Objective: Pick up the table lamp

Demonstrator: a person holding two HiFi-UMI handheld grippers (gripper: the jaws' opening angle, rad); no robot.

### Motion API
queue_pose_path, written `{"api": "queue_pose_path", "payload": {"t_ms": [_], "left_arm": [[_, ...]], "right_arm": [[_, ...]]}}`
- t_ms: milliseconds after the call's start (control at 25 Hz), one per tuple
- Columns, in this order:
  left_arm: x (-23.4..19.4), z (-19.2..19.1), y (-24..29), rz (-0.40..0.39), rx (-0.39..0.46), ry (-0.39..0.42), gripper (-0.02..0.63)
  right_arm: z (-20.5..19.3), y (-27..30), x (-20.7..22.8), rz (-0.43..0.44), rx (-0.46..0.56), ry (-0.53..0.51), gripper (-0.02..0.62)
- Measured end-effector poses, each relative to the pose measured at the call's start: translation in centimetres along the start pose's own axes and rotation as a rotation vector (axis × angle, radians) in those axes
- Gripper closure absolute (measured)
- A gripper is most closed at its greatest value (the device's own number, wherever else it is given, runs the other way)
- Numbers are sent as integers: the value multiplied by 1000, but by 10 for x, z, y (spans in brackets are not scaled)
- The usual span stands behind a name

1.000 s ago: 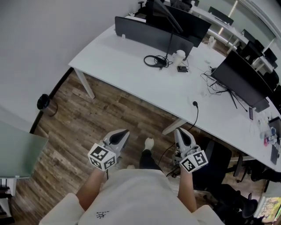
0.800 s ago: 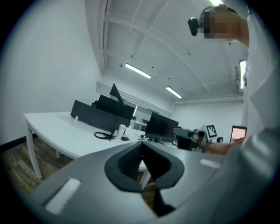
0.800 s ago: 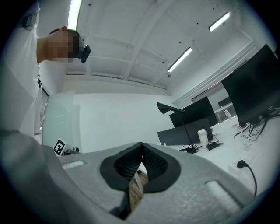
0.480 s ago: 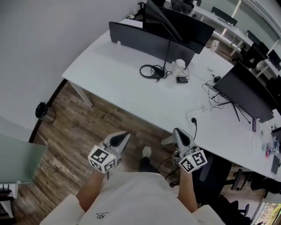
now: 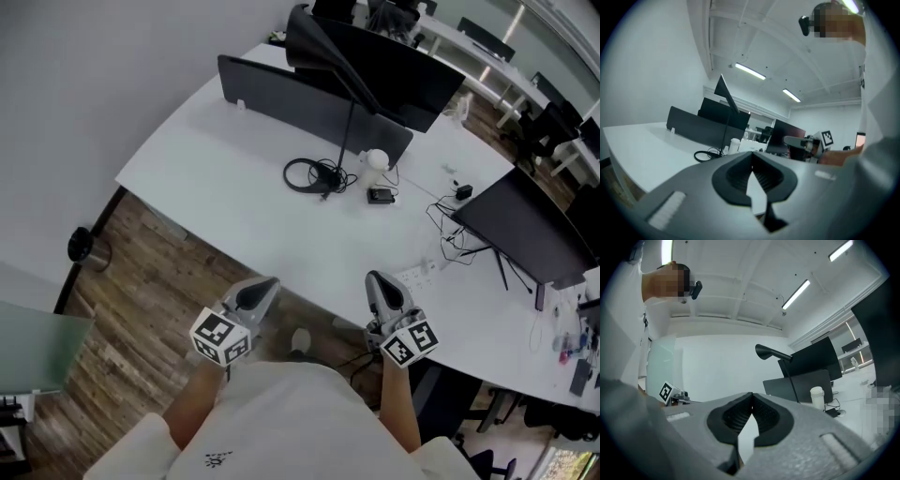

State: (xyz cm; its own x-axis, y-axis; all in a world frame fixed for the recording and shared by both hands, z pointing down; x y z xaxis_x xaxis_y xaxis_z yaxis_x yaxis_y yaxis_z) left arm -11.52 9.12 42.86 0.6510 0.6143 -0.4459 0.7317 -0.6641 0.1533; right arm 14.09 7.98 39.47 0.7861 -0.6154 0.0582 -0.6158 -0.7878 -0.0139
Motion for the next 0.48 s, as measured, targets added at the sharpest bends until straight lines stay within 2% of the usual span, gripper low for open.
{"api": "queue_pose_path", "payload": {"t_ms": [240, 480], "left_arm": [[-5, 13, 52, -12, 10, -6, 615], [-10, 18, 77, -5, 20, -27, 615]], "right_arm": [[-9, 18, 37, 49, -32, -34, 595], [-16, 30, 62, 83, -43, -33, 595]]}}
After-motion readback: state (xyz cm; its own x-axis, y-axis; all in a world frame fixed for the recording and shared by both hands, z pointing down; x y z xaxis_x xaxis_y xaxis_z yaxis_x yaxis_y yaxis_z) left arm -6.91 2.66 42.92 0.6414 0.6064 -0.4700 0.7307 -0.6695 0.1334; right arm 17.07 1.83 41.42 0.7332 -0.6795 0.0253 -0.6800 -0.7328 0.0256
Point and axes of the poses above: the fingertips, and each gripper's own axes: y forward along the fingers, x to its right, z out of its top, the point moved 5 cm from there along -y, backward along the fingers, and after that the axes turned 11 degrees about -y, right-handed, at the moved point
